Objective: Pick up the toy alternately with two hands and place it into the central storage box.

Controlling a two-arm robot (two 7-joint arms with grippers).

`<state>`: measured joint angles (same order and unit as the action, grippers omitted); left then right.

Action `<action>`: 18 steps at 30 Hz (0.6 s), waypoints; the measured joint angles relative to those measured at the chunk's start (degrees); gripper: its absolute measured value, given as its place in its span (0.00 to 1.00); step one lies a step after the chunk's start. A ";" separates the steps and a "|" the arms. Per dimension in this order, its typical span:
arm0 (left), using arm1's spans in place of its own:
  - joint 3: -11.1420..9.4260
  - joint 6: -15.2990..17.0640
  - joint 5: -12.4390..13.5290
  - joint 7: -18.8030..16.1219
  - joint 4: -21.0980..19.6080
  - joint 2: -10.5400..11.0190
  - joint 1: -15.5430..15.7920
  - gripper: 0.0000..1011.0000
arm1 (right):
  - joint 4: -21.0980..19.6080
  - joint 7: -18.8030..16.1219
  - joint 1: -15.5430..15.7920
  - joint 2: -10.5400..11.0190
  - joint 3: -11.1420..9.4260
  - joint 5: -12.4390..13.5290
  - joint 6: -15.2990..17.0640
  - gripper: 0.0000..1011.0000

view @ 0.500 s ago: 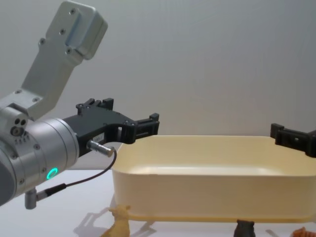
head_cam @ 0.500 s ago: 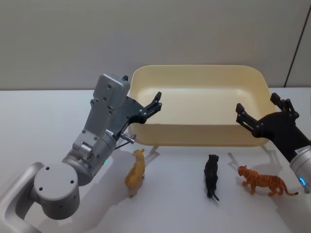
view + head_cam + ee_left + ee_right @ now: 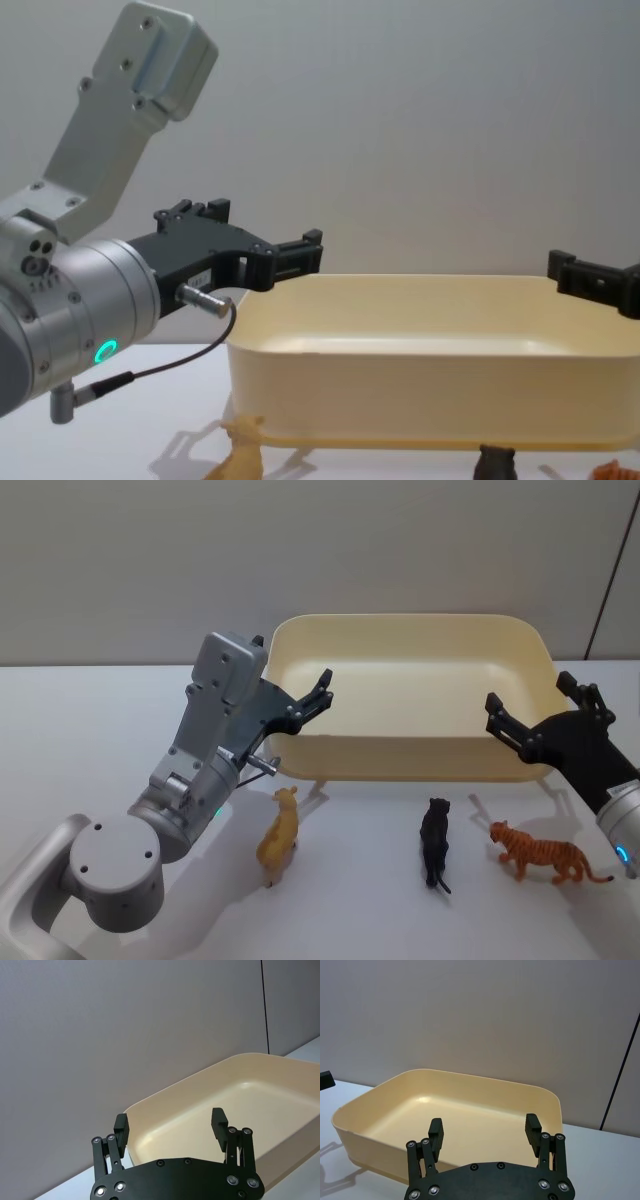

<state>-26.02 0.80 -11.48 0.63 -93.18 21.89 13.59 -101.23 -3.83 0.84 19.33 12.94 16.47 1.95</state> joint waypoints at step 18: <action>0.00 0.00 0.00 0.00 0.00 0.00 0.00 0.99 | 0.00 0.00 0.00 0.00 0.00 0.00 0.00 0.99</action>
<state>-26.02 0.80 -11.48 0.63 -93.18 21.89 13.59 -101.23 -3.83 0.84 19.33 12.94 16.47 1.95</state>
